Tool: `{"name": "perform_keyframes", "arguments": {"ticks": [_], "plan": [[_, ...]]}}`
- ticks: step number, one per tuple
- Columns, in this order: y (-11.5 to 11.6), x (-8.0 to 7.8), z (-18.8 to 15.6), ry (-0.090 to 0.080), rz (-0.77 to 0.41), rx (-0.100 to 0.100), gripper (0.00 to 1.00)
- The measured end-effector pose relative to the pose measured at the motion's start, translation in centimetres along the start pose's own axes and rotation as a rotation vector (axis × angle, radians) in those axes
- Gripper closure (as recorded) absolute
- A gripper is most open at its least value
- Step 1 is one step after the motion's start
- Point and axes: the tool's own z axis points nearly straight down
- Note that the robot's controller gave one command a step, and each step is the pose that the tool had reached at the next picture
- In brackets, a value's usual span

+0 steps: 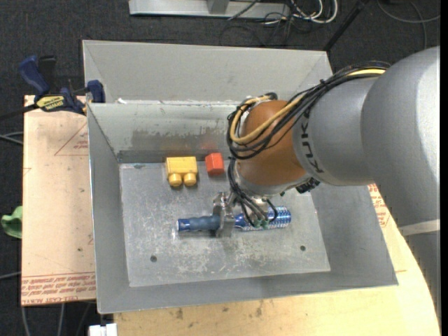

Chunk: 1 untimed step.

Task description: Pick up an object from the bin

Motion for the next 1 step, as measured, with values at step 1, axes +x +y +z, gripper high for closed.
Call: {"name": "perform_keyframes", "arguments": {"ticks": [1], "plan": [[-2.01, -0.9, -13.58, -0.01, -0.003, 0.001, 1.0]]}}
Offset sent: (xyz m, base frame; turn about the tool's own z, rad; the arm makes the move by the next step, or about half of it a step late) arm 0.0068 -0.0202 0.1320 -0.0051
